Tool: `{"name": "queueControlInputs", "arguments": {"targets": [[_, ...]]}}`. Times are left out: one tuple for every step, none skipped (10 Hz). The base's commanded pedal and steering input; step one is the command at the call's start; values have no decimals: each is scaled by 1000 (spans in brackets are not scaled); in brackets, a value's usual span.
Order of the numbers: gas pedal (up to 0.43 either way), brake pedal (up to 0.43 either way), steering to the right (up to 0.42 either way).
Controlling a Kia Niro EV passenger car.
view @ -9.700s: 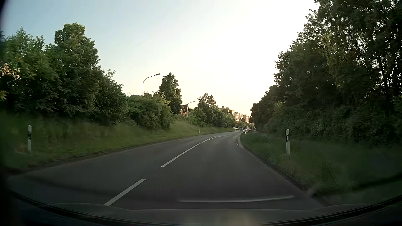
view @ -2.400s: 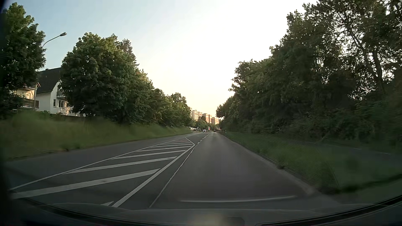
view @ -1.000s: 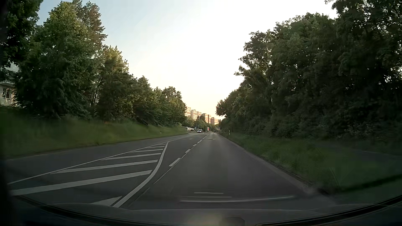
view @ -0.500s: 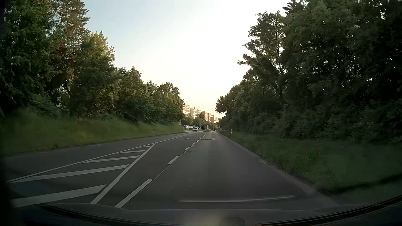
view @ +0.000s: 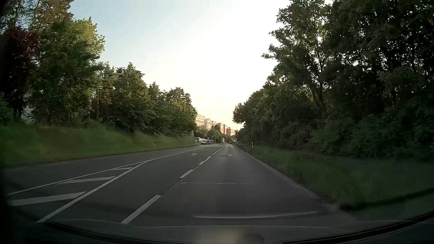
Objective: Follow the waypoints while adhering to traffic rules and regulations
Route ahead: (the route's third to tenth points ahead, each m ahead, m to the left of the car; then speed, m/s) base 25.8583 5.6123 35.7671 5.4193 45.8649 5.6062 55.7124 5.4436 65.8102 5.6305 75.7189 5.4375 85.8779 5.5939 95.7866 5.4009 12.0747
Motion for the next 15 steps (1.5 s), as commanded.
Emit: {"name": "queueControlInputs", "arguments": {"targets": [[39,24,0],[39,30,1],[39,30,0],[39,24,0],[39,30,-1],[39,24,-2],[39,30,-2],[39,24,-2],[39,30,-3],[39,30,-3],[39,30,-3],[39,24,-3],[39,30,-3],[39,24,-3],[39,30,-2]]}}
